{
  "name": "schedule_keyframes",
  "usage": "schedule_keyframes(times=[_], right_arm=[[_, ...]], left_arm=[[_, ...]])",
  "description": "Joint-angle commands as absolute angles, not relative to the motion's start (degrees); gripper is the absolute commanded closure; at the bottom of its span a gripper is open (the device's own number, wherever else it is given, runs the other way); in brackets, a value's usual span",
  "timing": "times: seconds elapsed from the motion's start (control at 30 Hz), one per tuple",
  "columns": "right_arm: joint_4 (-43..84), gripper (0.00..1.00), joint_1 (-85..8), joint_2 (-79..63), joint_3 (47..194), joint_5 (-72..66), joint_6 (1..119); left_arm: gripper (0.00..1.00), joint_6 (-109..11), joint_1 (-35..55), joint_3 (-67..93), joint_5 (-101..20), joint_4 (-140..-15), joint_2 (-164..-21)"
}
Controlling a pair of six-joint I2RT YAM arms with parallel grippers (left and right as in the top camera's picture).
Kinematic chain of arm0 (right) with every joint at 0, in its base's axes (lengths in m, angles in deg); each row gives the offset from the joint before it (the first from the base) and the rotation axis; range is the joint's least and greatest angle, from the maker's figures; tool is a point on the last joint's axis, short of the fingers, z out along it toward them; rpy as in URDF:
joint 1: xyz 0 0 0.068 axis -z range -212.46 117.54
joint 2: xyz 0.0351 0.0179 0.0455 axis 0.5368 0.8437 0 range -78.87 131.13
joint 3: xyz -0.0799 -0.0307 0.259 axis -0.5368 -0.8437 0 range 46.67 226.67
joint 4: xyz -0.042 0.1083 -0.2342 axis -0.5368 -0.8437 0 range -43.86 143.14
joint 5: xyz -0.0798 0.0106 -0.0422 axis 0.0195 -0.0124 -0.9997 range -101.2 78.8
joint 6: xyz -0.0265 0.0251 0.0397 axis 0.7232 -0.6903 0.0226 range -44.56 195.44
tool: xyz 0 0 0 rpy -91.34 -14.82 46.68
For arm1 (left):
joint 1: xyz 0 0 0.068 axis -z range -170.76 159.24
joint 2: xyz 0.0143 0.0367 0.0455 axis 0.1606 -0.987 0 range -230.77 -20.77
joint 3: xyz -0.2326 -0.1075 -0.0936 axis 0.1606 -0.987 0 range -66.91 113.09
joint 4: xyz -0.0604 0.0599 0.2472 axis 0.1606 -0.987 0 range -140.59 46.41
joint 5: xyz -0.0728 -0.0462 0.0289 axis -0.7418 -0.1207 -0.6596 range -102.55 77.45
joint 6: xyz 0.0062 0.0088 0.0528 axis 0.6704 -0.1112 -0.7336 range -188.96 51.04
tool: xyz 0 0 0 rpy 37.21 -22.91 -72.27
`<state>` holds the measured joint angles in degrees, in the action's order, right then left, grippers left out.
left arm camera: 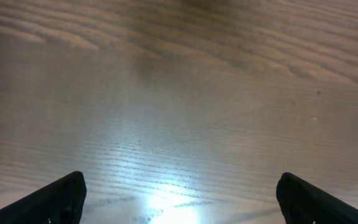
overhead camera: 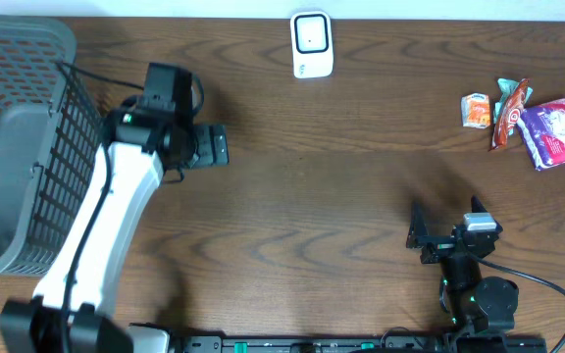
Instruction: Scan the item barcode
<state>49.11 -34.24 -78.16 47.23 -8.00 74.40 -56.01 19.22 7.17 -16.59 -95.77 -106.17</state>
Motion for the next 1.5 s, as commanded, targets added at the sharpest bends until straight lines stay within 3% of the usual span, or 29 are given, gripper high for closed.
schedule_keyframes(times=[0.0, 0.5, 0.9, 1.1, 1.47], right_arm=[[49.1, 0.01, -33.8, -78.5, 47.0, -7.6, 73.6], [49.1, 0.01, -33.8, -78.5, 47.0, -7.6, 73.6], [49.1, 0.01, -33.8, -78.5, 47.0, -7.6, 73.6], [49.1, 0.01, -33.8, -78.5, 47.0, -7.6, 73.6], [49.1, 0.01, -33.8, -78.5, 47.0, -7.6, 73.6]], left_arm=[[0.02, -60.2, 19.3, -0.2, -15.5, -93.1, -100.1], [0.02, -65.5, 19.3, -38.4, -15.6, -64.9, -63.4], [0.02, -65.3, 19.3, -53.3, -16.2, -62.3, -32.0], [0.02, -65.3, 19.2, -56.5, -15.9, -61.7, -25.9], [0.02, -65.3, 17.3, -64.7, -16.0, -42.3, -20.8]])
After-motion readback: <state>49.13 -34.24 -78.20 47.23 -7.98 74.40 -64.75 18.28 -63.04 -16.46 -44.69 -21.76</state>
